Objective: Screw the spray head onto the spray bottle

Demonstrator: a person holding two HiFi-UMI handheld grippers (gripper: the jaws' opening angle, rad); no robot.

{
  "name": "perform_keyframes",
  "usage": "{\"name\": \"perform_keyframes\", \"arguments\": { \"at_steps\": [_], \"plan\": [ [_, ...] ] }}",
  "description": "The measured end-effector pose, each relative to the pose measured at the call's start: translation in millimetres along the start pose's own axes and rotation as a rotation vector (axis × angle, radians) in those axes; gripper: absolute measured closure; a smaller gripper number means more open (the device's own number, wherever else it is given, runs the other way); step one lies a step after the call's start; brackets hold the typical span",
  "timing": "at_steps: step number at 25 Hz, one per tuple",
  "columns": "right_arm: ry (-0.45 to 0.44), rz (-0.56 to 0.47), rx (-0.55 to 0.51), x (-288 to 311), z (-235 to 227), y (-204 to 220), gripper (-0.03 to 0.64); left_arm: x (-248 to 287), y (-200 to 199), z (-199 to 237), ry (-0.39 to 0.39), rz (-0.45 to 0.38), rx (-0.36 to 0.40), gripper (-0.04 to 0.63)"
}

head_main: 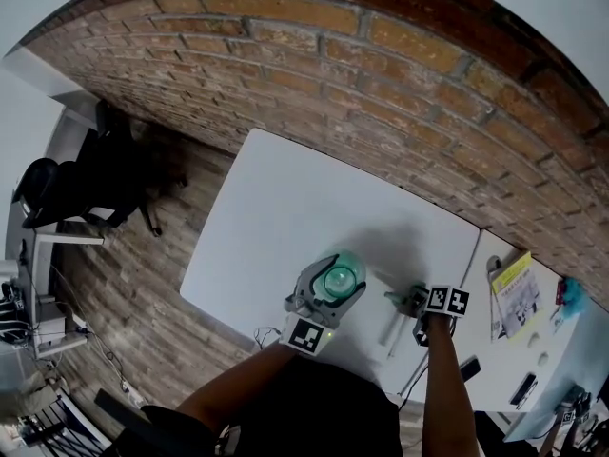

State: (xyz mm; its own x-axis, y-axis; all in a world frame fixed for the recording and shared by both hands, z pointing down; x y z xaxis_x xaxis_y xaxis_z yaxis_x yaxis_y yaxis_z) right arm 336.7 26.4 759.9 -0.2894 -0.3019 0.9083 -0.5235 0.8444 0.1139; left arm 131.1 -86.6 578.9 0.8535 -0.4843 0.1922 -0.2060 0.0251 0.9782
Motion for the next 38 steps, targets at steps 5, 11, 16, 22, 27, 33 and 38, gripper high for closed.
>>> {"name": "perform_keyframes", "arguments": {
  "at_steps": [5, 11, 16, 22, 27, 33, 38],
  "plan": [
    [0.008, -0.031, 0.0, -4, -1, 3, 0.529, 0, 0, 0, 0.001, -0.006, -0.003, 0.272],
    [0.03, -0.087, -0.021, -19, -5, 7, 0.529, 0, 1, 0, 0.007, 0.001, -0.01, 0.272],
    [0.007, -0.169, -0.019, -39, -1, 5, 0.537, -1, 3, -2, 0.026, -0.007, -0.015, 0.272],
    [-0.031, -0.273, -0.003, -71, 7, 7, 0.548, -2, 5, -4, 0.052, 0.011, -0.03, 0.272],
    [-0.054, -0.375, -0.021, -91, 11, 15, 0.549, -7, 8, -6, 0.058, 0.027, -0.056, 0.273],
    [-0.076, -0.505, -0.033, -108, 14, 22, 0.549, -10, 16, -15, 0.122, 0.05, 0.025, 0.273],
    [-0.09, -0.556, -0.044, -120, 17, 26, 0.549, -11, 16, -16, 0.13, 0.06, 0.011, 0.273]
  ]
}}
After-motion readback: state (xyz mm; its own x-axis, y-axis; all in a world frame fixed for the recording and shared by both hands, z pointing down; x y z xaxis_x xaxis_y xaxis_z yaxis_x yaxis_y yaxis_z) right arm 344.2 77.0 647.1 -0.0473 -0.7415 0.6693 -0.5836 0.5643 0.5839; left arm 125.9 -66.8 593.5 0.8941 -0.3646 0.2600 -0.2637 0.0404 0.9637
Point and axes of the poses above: the fingertips, and each gripper's own axes: x forward along the fingers, z to its left, y out of its underside, the point moved 2 cm from there along -x, backward along the fingers
